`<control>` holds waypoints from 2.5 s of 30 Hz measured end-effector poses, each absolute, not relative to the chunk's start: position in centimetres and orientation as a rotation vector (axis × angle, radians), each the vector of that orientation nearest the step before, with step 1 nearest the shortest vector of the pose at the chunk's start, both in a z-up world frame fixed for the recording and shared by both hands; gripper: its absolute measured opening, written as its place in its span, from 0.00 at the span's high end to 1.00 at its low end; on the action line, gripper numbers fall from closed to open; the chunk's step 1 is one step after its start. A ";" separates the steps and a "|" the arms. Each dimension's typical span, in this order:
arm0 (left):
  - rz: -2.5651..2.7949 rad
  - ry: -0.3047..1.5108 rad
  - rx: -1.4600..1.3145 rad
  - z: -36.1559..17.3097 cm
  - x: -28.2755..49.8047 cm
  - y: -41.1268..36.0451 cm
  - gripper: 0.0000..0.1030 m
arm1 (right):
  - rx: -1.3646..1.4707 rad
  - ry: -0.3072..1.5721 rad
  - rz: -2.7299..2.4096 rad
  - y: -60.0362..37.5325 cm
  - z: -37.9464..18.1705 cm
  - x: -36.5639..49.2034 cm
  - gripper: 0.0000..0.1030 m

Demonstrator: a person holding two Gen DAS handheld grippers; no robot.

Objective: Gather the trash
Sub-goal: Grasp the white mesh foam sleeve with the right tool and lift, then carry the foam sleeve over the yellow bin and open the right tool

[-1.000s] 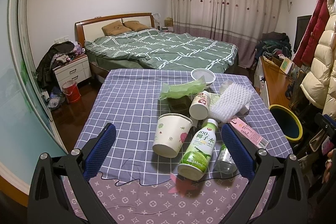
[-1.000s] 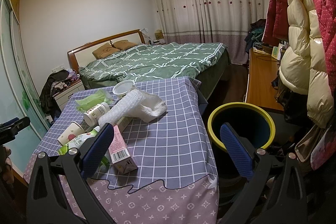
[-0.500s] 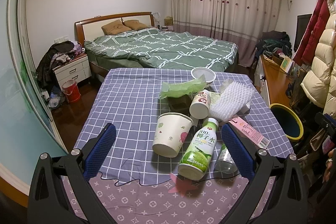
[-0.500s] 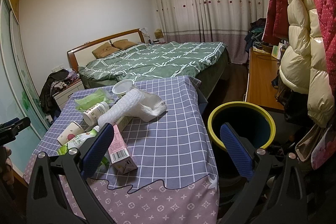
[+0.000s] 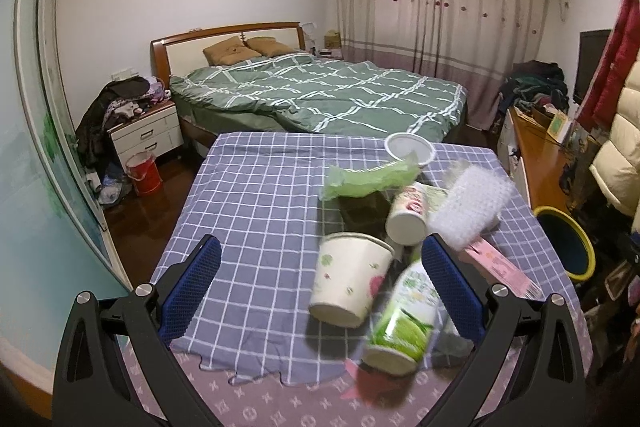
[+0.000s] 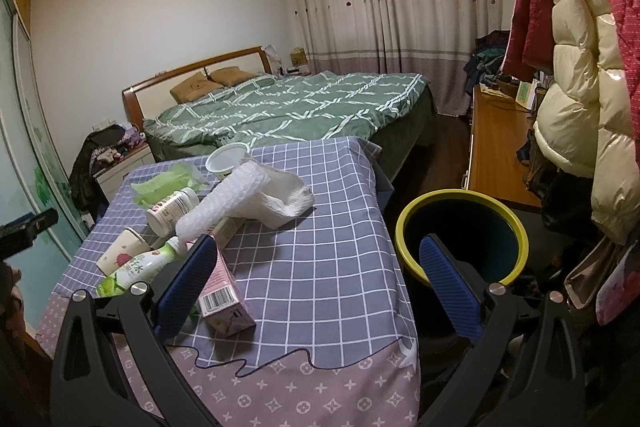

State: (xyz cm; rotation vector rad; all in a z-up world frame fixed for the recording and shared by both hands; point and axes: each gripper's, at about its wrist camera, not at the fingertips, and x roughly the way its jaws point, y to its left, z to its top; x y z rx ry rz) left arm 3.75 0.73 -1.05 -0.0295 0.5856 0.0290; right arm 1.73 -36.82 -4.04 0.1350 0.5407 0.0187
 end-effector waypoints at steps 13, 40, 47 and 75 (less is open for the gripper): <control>0.068 0.577 -0.032 -2.0 13.2 3.8 0.04 | 0.133 0.593 0.030 -34.1 -4.7 9.9 0.06; 0.047 0.614 -0.096 -7.2 21.5 6.0 0.04 | 0.255 0.699 0.216 -30.7 -7.3 19.5 0.91; 0.050 0.600 -0.110 -6.9 21.1 6.5 0.04 | 0.269 0.596 0.262 -30.7 -3.6 16.2 0.92; 0.009 0.587 -0.114 -6.6 20.4 6.1 0.04 | 0.221 0.636 -0.572 -52.8 -8.8 18.1 0.91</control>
